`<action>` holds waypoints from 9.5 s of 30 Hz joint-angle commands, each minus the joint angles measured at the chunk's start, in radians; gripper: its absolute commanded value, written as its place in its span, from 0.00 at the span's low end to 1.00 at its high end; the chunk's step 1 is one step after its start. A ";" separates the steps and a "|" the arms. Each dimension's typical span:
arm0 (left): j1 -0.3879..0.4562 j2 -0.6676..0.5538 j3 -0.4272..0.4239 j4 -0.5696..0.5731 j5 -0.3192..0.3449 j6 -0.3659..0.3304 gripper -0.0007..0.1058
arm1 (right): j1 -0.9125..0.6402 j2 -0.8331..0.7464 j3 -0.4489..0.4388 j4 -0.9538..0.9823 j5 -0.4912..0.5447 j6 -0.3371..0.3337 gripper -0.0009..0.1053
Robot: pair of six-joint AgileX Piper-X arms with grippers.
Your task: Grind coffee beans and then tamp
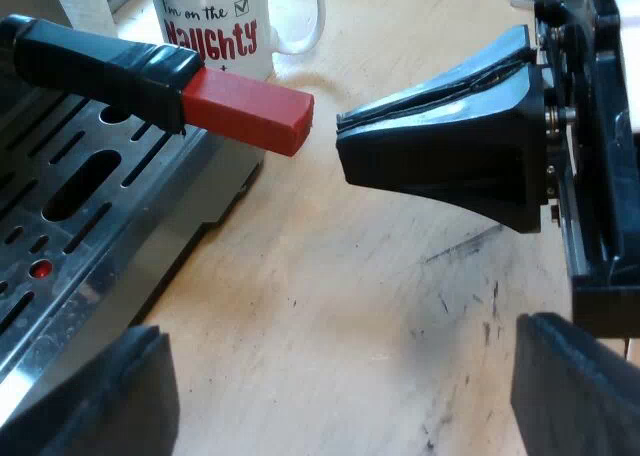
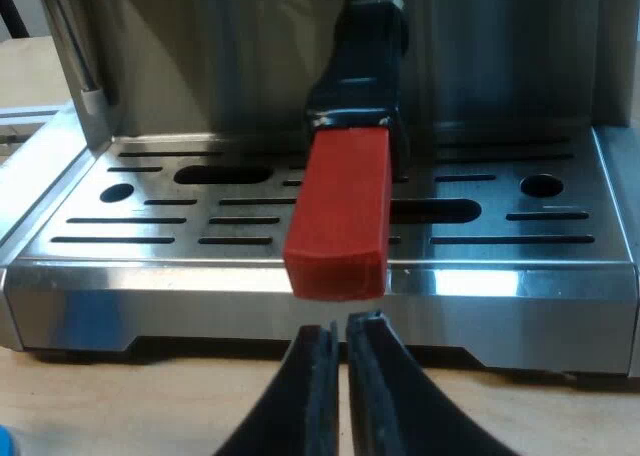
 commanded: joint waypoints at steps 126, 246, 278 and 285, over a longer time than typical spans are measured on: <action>-0.004 -0.175 -0.005 0.023 0.034 -0.025 0.67 | -0.120 -0.364 -0.388 0.963 -0.395 0.246 0.64; -0.004 -0.175 -0.005 0.033 0.037 -0.027 0.67 | -0.294 0.021 -0.458 0.832 -0.569 0.183 0.01; -0.004 -0.175 -0.086 0.145 0.036 -0.027 0.67 | -0.177 -0.137 -0.458 0.996 -0.638 0.084 0.01; -0.004 -0.175 -0.141 0.219 0.035 -0.027 0.67 | -0.177 -0.189 -0.442 0.988 -0.741 -0.045 0.01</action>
